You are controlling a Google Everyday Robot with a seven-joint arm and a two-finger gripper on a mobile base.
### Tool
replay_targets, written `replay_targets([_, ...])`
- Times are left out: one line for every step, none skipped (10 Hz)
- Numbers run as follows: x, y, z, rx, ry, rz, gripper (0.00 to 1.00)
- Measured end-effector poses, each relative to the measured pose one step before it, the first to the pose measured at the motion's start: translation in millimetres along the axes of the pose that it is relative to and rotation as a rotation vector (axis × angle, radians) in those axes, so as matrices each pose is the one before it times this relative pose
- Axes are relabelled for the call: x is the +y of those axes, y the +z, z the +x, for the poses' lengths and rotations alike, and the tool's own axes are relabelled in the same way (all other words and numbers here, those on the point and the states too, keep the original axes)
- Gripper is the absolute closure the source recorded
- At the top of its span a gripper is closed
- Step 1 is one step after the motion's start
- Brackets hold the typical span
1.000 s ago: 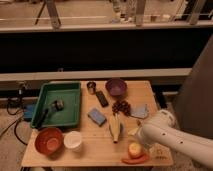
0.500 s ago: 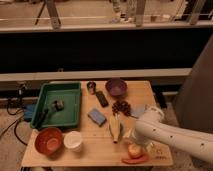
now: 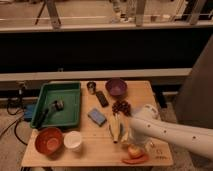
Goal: Place apple in tray
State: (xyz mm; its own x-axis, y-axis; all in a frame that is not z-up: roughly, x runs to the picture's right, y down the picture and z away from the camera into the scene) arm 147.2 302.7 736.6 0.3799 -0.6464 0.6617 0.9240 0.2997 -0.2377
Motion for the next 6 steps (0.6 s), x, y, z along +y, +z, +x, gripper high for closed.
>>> replay_targets([0.93,0.27,-0.98,-0.01444,-0.02153,0.00714,0.20])
replay_targets([0.63,0.28,-1.02,-0.01015,-0.02277,0.00476,0.20])
replay_targets([-1.58,-0.14,-1.35,-0.00730,-0.02666,0.00408,0.21])
replay_targets([-0.90,-0.65,0.27,0.00368,-0.01233,-0.00174,0.27])
replay_targets([5.00,-0.53,1.40,0.00365,0.01688,-0.00085,0.37])
replay_targets([8.57,-0.87,2.08,0.00103,0.02196,0.00212,0.47])
